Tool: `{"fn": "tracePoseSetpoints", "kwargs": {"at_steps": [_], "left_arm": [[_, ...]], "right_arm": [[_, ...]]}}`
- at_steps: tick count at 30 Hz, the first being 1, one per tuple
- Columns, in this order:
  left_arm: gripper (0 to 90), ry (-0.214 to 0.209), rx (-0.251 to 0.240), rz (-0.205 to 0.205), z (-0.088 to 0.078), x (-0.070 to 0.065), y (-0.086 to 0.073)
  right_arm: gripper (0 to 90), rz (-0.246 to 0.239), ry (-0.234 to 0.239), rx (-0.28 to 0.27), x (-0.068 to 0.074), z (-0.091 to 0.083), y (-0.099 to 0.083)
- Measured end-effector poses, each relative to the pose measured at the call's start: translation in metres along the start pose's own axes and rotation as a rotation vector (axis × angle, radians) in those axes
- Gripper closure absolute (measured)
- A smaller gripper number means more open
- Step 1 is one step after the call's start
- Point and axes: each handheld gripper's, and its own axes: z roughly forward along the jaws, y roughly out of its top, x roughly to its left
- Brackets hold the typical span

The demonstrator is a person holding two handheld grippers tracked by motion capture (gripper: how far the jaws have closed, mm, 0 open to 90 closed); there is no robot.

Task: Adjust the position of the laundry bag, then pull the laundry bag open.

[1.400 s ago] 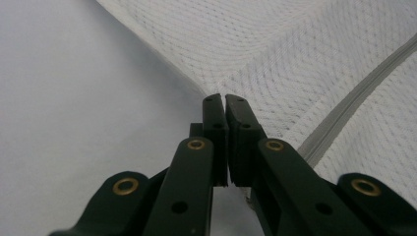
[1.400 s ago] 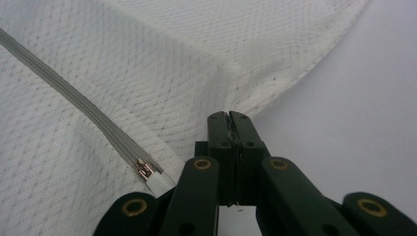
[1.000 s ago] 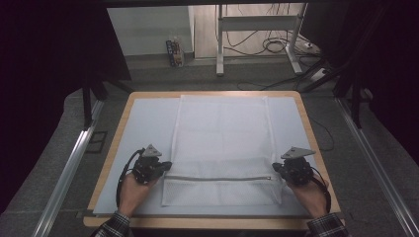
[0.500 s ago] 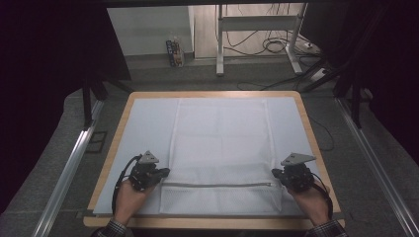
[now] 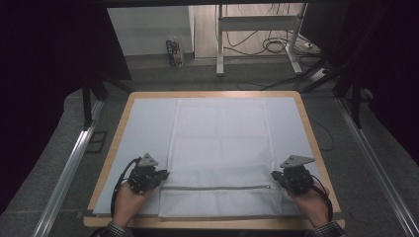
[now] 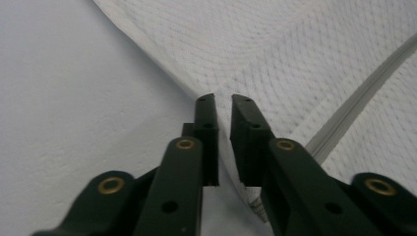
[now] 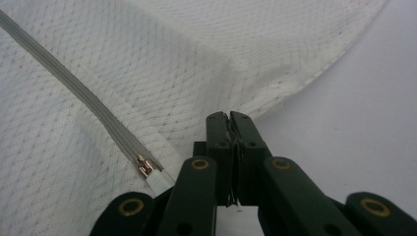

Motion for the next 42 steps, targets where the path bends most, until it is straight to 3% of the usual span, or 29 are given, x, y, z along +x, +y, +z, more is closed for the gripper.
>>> {"fn": "tracePoseSetpoints", "kwargs": {"at_steps": [5,12,18,21,24,28,39,42], "left_arm": [[67.6,0.022,-0.016,-0.003,0.0,0.001,0.0],[41.5,0.062,-0.05,0.018,0.0,0.001,-0.004],[20.7,0.042,-0.075,0.003,0.0,0.001,-0.008],[11.0,0.066,-0.075,0.009,-0.002,0.001,-0.009],[7.5,0.07,-0.083,0.005,-0.004,0.001,-0.01],[5.5,0.04,-0.087,0.012,-0.006,0.0,-0.013],[3.0,0.028,-0.115,0.023,-0.006,0.0,-0.015],[2.9,0.026,-0.116,0.023,-0.005,0.0,-0.015]], "right_arm": [[71.9,-0.002,-0.017,-0.01,-0.001,0.001,0.0],[51.6,0.017,-0.023,-0.024,-0.003,0.004,-0.001],[35.1,0.031,-0.001,-0.028,-0.005,0.005,-0.001],[27.2,0.038,0.002,-0.048,-0.006,0.003,-0.003],[19.5,0.038,0.006,-0.068,-0.006,0.001,-0.005],[12.0,0.037,0.023,-0.079,-0.005,0.0,-0.008],[1.2,0.042,0.057,-0.087,-0.003,0.0,-0.012],[0.0,0.037,0.066,-0.063,-0.002,0.002,-0.012]]}}
